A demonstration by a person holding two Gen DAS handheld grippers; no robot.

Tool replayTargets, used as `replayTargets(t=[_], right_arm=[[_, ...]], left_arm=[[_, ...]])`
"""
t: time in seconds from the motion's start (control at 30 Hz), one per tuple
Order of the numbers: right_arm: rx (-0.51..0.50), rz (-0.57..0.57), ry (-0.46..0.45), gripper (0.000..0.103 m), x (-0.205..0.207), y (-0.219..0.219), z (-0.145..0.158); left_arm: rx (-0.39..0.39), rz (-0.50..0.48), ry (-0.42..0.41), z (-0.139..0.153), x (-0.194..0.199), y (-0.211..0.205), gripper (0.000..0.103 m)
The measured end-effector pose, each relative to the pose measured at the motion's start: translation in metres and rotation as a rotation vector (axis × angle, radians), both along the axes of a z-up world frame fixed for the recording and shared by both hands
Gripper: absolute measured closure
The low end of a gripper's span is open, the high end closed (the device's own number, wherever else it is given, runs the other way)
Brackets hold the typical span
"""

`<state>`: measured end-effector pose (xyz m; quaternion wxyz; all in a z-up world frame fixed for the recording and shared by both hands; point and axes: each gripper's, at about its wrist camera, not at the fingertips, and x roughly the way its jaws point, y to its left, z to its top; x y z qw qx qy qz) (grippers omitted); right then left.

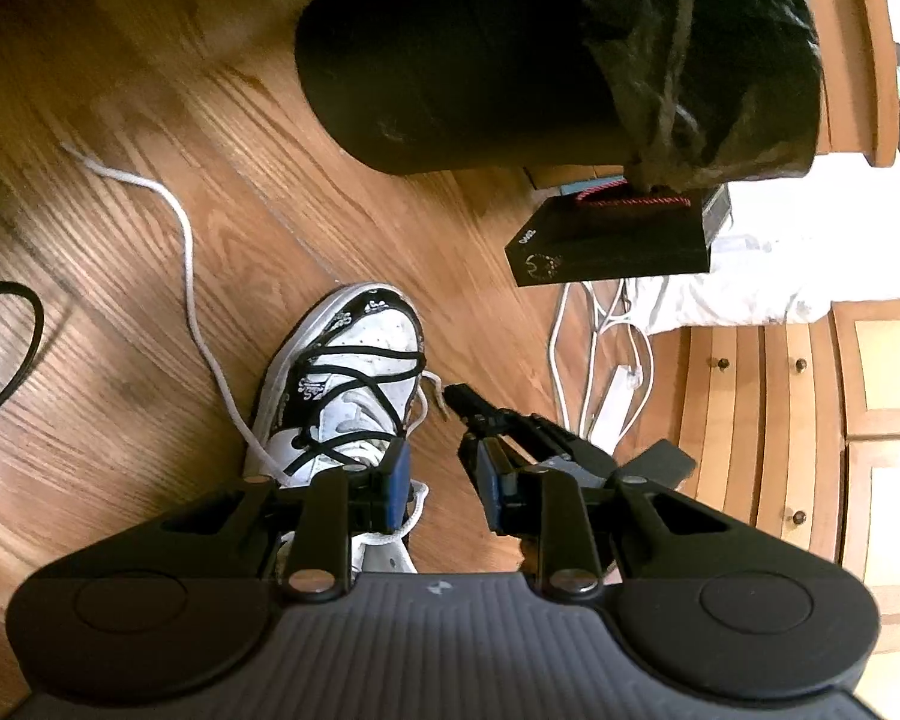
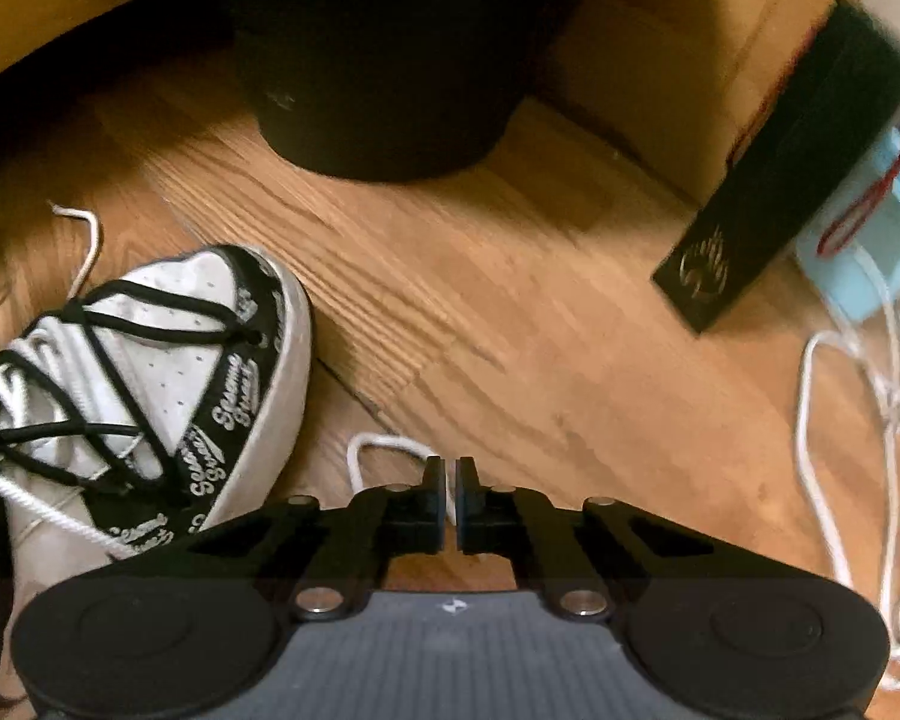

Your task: Lace up shoes with both hands

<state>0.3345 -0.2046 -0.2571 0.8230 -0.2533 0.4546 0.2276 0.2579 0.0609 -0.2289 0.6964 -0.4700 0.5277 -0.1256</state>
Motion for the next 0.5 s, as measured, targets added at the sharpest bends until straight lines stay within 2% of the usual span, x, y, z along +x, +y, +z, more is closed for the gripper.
replayTargets(t=[0.07, 0.13, 0.23, 0.33, 0.4, 0.5], right_arm=[[-0.023, 0.048, -0.018, 0.099, -0.004, 0.004, 0.008], [-0.036, 0.081, -0.022, 0.099, -0.005, 0.007, 0.013], [-0.09, 0.102, 0.001, 0.096, 0.002, 0.011, 0.007], [-0.102, 0.092, 0.044, 0.092, 0.008, 0.013, 0.0], [-0.105, 0.071, 0.032, 0.086, 0.007, 0.014, -0.003], [-0.101, 0.043, 0.036, 0.086, 0.008, 0.015, -0.007]], left_arm=[[0.007, -0.01, -0.008, 0.002, 0.001, -0.001, 0.077], [0.013, -0.017, -0.015, 0.003, 0.001, -0.003, 0.067], [0.009, -0.012, -0.015, 0.003, -0.001, -0.002, 0.066], [0.01, -0.007, -0.014, 0.004, -0.001, 0.0, 0.066], [0.006, -0.002, -0.018, 0.004, -0.001, 0.0, 0.066], [0.001, -0.007, -0.02, 0.005, 0.0, -0.002, 0.066]])
